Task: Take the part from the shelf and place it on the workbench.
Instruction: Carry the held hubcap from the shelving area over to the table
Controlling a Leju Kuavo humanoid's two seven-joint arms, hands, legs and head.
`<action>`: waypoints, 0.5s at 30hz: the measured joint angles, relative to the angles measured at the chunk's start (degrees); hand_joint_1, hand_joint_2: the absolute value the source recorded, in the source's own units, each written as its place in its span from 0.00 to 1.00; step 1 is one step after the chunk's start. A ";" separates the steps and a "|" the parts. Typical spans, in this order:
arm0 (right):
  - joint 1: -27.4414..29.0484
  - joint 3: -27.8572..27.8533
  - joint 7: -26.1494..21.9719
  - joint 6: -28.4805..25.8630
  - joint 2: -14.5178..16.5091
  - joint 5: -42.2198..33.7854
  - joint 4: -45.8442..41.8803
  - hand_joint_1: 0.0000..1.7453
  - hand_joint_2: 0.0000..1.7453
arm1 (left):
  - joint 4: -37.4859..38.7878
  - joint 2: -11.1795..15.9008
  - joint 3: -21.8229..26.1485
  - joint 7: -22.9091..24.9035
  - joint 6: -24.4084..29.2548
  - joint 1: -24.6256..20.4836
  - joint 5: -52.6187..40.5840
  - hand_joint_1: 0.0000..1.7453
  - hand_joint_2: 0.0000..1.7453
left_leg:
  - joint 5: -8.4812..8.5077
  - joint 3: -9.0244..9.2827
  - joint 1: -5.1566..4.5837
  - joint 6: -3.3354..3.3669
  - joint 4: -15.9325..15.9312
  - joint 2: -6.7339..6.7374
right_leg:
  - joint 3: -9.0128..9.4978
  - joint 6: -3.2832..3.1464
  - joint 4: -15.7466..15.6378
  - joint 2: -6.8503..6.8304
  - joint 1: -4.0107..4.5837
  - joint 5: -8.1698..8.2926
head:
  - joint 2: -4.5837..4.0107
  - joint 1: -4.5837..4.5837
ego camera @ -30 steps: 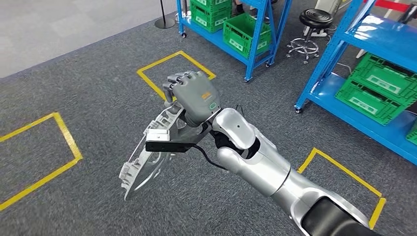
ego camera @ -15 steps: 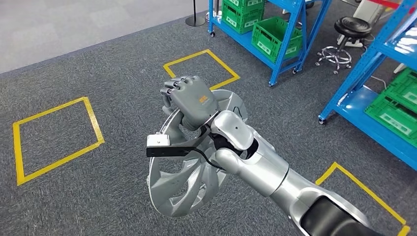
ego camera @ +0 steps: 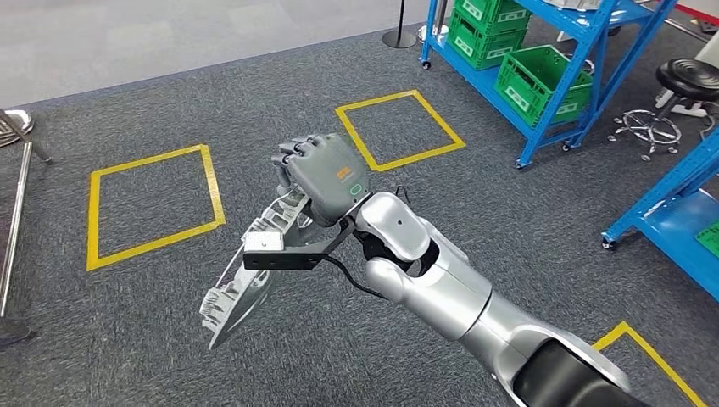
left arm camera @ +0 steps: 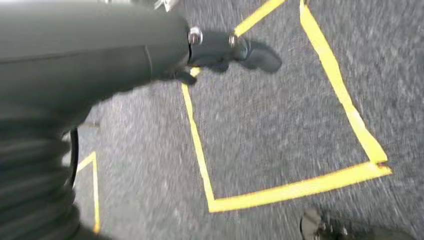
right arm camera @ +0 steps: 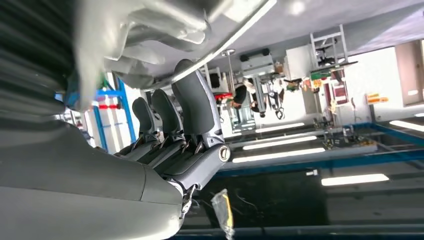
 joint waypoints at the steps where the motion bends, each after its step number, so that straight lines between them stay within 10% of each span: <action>1: 0.57 -0.22 0.33 0.38 0.08 0.63 -0.60 1.00 1.00 | 0.02 -0.04 0.01 0.14 -0.22 0.05 -0.78 0.00 1.00 | 0.19 -0.13 0.13 -0.42 -0.14 -0.54 | 0.07 -0.07 -0.26 -0.26 0.19 -0.08 | 0.00 0.03; 3: 1.64 -0.80 0.66 1.08 0.15 1.51 -1.67 1.00 1.00 | 0.08 -0.05 0.00 0.35 -0.55 0.26 -1.87 0.00 1.00 | 0.43 -0.43 0.35 -1.19 -0.35 -1.07 | 0.41 -0.52 -0.82 -1.40 0.28 0.42 | 0.00 0.07; 5: 2.24 -1.44 0.59 1.46 0.21 2.07 -2.32 1.00 1.00 | 0.11 0.02 -0.02 0.23 -0.57 0.23 -2.38 0.00 1.00 | -1.14 -1.74 0.08 -1.52 1.96 1.19 | 0.77 -1.18 -1.67 -2.65 0.06 1.13 | 0.00 -0.06; 10: 4.62 -2.92 -0.10 1.53 -0.01 3.17 -3.08 1.00 1.00 | 0.06 0.20 -0.57 -0.03 -0.76 -0.75 -4.05 0.00 1.00 | -7.64 -7.44 -0.05 -2.17 15.78 5.95 | 0.67 -1.57 -1.93 -6.08 0.10 1.36 | 0.00 -0.16; 15: 6.91 -3.80 -0.57 1.46 -0.50 4.77 -4.76 1.00 1.00 | -0.09 0.26 -2.41 0.03 -1.29 -2.21 -6.41 0.00 1.00 | -2.07 1.13 0.26 -2.31 1.83 8.89 | 0.38 -0.28 -0.72 -8.55 -0.04 0.56 | 0.00 -0.14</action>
